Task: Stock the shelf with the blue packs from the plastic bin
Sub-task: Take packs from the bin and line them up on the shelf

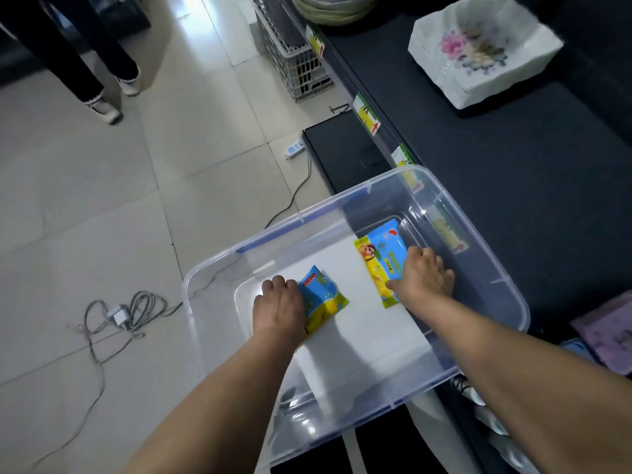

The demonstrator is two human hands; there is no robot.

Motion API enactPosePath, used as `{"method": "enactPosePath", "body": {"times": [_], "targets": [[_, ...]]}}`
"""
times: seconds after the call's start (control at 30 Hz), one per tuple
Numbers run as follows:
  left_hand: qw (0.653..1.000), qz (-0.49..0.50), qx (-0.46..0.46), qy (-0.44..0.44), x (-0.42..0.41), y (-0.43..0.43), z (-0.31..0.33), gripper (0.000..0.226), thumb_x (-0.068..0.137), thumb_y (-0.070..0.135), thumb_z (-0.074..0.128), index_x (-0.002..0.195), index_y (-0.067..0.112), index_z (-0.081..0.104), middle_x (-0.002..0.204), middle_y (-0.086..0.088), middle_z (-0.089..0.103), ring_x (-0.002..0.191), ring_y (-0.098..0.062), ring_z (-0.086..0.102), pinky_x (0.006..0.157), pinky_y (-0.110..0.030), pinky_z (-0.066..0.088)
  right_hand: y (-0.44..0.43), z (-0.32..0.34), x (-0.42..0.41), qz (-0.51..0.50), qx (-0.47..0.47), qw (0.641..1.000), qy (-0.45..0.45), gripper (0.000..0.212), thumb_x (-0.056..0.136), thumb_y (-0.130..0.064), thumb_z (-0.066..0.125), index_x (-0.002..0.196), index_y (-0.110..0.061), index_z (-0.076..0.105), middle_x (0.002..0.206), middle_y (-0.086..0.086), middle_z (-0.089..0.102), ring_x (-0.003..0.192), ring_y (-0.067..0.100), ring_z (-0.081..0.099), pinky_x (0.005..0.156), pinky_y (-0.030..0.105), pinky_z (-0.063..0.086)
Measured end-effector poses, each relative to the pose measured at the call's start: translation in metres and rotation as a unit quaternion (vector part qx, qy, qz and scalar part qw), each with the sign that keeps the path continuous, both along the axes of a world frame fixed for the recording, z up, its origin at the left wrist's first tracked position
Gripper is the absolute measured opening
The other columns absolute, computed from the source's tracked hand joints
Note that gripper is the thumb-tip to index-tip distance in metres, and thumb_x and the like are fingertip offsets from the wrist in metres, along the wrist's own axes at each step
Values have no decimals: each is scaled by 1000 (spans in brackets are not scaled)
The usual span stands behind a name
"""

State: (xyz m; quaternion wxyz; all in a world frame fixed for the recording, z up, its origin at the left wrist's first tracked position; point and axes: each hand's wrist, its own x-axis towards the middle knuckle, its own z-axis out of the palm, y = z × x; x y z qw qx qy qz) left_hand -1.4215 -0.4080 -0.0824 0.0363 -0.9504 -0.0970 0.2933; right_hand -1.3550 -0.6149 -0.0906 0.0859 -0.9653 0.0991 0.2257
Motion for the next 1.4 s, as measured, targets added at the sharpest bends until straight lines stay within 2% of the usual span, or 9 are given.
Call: {"method": "enactPosePath", "body": {"times": [0.1, 0.2, 0.4, 0.57, 0.83, 0.93, 1.13, 1.27, 1.4], "targets": [[1000, 9, -6, 20, 1, 1, 8, 47, 79, 18, 67, 118, 13, 42, 117, -7, 50, 107, -26, 49, 74, -32, 40, 0, 10, -5, 1, 29, 999, -30, 37, 92, -32, 56, 121, -13, 45, 129, 9, 45, 122, 28, 41, 94, 41, 38], [999, 6, -40, 21, 7, -1, 24, 42, 79, 11, 62, 114, 12, 40, 104, -7, 61, 95, -29, 60, 65, -33, 41, -5, 29, -14, 18, 32, 995, -89, 25, 94, -23, 51, 116, -12, 47, 121, 10, 50, 115, 29, 46, 90, 39, 41], [992, -80, -91, -30, 31, -1, 67, 44, 80, 15, 62, 118, 14, 41, 112, -9, 61, 102, -31, 60, 75, -35, 46, -9, 74, -41, -26, 39, 987, -155, 27, 90, -15, 54, 115, -18, 47, 118, 5, 50, 108, 27, 52, 86, 37, 43], [962, -226, -133, -75, 40, -11, 107, 51, 80, 18, 63, 126, 16, 40, 121, -7, 57, 111, -29, 56, 85, -39, 48, -8, 122, -89, -89, 0, 970, -225, 33, 90, -15, 54, 121, -24, 46, 119, -1, 48, 113, 22, 49, 89, 34, 39], [859, -451, -168, -174, 9, -66, 182, 38, 84, 10, 55, 120, 14, 42, 117, -8, 58, 108, -30, 58, 76, -40, 46, -14, 199, -216, -241, -93, 921, -291, 44, 79, -3, 56, 118, -23, 51, 109, 4, 53, 104, 29, 52, 71, 35, 35], [819, -504, -200, -187, -18, -98, 212, 32, 85, 12, 56, 114, 14, 42, 115, -8, 58, 104, -32, 59, 76, -41, 47, -23, 223, -268, -306, -144, 889, -310, 44, 80, -3, 56, 119, -21, 50, 111, 3, 52, 104, 28, 51, 76, 38, 42], [728, -587, -262, -236, -92, -158, 270, 22, 90, 18, 55, 109, 15, 43, 108, -6, 58, 95, -28, 57, 65, -37, 43, -46, 271, -359, -405, -216, 827, -325, 44, 85, -12, 57, 124, -27, 44, 116, -3, 49, 107, 22, 48, 77, 33, 34], [685, -620, -285, -254, -131, -193, 298, 23, 91, 17, 54, 111, 14, 42, 110, -6, 56, 98, -28, 56, 63, -36, 39, -60, 291, -401, -447, -244, 791, -339, 43, 87, -10, 54, 125, -28, 44, 117, -3, 50, 109, 22, 47, 80, 35, 34], [653, -643, -299, -264, -161, -226, 312, 18, 93, 18, 52, 107, 15, 41, 108, -7, 57, 97, -28, 57, 62, -37, 39, -79, 307, -436, -471, -245, 777, -339, 50, 85, -7, 52, 128, -29, 40, 121, -3, 48, 112, 22, 46, 84, 35, 35]]}}
